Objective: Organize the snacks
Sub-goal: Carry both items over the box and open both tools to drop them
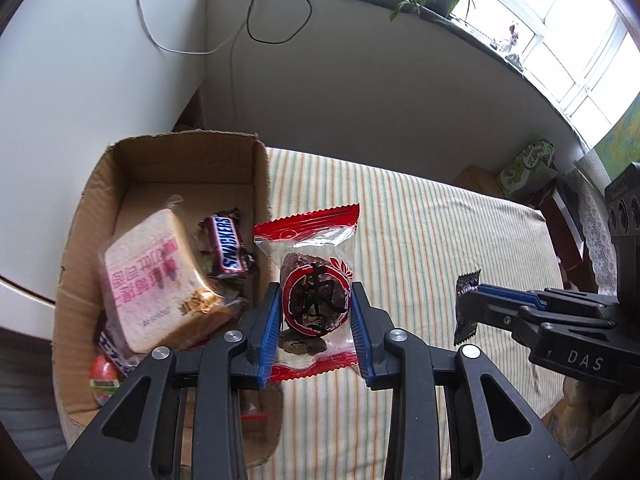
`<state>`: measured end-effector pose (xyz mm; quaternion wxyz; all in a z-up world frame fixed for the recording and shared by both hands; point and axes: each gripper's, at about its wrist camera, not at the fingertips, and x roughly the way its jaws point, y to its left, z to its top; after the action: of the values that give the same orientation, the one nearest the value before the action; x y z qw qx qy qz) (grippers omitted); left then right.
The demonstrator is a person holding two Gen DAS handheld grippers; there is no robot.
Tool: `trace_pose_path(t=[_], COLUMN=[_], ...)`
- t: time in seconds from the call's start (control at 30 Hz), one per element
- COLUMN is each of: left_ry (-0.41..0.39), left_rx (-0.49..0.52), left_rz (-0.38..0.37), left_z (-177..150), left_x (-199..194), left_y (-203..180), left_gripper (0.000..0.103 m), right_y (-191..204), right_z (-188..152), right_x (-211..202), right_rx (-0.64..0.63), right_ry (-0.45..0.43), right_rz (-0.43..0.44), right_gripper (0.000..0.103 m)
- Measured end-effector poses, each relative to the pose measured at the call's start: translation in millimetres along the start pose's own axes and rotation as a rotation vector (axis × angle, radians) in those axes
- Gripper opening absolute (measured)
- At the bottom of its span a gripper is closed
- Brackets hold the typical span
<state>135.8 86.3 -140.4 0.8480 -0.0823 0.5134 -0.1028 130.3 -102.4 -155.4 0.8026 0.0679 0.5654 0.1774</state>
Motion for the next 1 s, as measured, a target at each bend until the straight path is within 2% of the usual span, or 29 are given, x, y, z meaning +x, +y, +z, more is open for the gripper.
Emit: trace_pose_path(t=[0.27, 0.43, 1.0], left_ry=[-0.041, -0.042, -0.012], left_rx=[-0.075, -0.088, -0.124], left_rz=[0.049, 0.083, 0.125], left_z=[16.6, 22.8, 39.7], left_x=[-13.1, -12.8, 1.9], left_y=[42.2, 60.3, 85.6], left_gripper=[0.031, 0.031, 0.031], right_y=[36.3, 59.1, 127.1], right_z=[-1.3, 1.9, 1.9], right_x=[0.6, 6.4, 42.3], right_rx=[-0.073, -0.105, -0.224], right_ry=[0.016, 0.018, 0.086], right_rz=[0.039, 0.054, 0.091], right_gripper=[0.024, 0.024, 0.024])
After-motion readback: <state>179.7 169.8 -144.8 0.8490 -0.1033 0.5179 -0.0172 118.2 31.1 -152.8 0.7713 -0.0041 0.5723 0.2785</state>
